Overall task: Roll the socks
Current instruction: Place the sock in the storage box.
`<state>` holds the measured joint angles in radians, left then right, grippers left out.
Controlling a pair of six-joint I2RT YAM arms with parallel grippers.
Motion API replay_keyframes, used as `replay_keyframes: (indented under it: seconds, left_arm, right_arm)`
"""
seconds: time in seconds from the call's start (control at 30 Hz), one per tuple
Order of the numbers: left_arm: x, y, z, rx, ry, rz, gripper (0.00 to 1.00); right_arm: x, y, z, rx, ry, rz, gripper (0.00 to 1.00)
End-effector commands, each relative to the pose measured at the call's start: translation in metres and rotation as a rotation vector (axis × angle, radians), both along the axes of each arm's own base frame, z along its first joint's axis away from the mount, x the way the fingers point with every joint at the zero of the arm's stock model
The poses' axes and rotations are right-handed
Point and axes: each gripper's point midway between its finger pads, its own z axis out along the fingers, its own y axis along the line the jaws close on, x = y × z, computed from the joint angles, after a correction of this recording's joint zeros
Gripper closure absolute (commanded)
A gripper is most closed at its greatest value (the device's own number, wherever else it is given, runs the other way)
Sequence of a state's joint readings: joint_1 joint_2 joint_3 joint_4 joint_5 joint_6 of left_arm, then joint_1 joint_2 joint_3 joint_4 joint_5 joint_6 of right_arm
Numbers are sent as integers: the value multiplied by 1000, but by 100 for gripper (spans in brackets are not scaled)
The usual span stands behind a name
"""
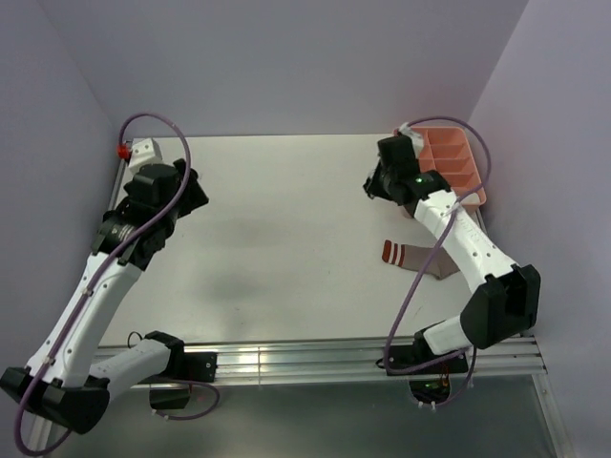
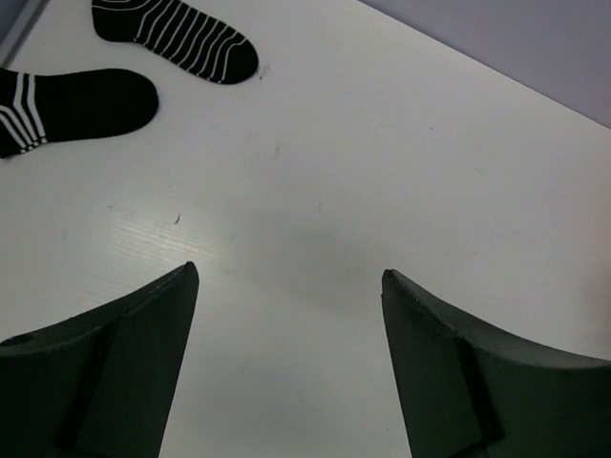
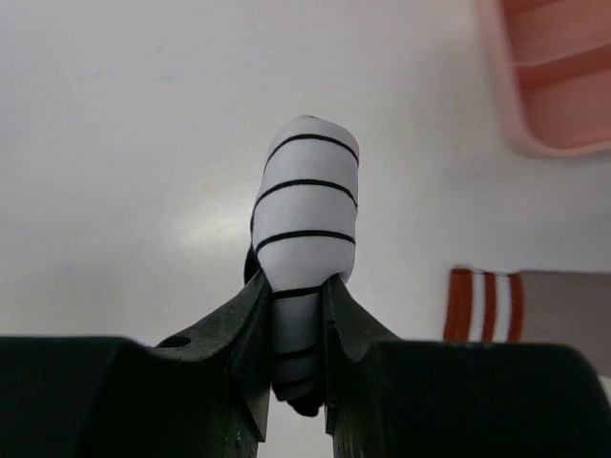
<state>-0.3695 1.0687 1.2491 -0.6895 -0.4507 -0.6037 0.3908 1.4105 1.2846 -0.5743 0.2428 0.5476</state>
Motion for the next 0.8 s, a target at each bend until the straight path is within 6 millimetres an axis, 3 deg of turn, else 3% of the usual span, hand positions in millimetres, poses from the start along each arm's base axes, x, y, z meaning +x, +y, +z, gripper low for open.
replay_keyframes:
  seconds: [0.0,0.07,0.17,0.33,0.57,0.77]
  left_arm:
    - [-18,21,-7,52,-33,47,17]
    - [-29,27,-5,44,-60,57,17]
    - [-41,33,-14,44,-77,61,17]
    - [-50,33,-36,24,-58,57,15]
    - [-52,26,-45,-3,-47,25,15]
    - [-53,27,-45,-2,-49,28,15]
  right_arm:
    - [-2,-48,-18,3,141,-176,100]
    - [4,-76,-31,4,186,-266,100]
    - [9,-102,-49,36,248,-356,100]
    - [18,-132,-74,60,336,-469,100]
    - [42,-150,-70,147,327,-534,100]
    - [44,-171,-68,136,340,-612,100]
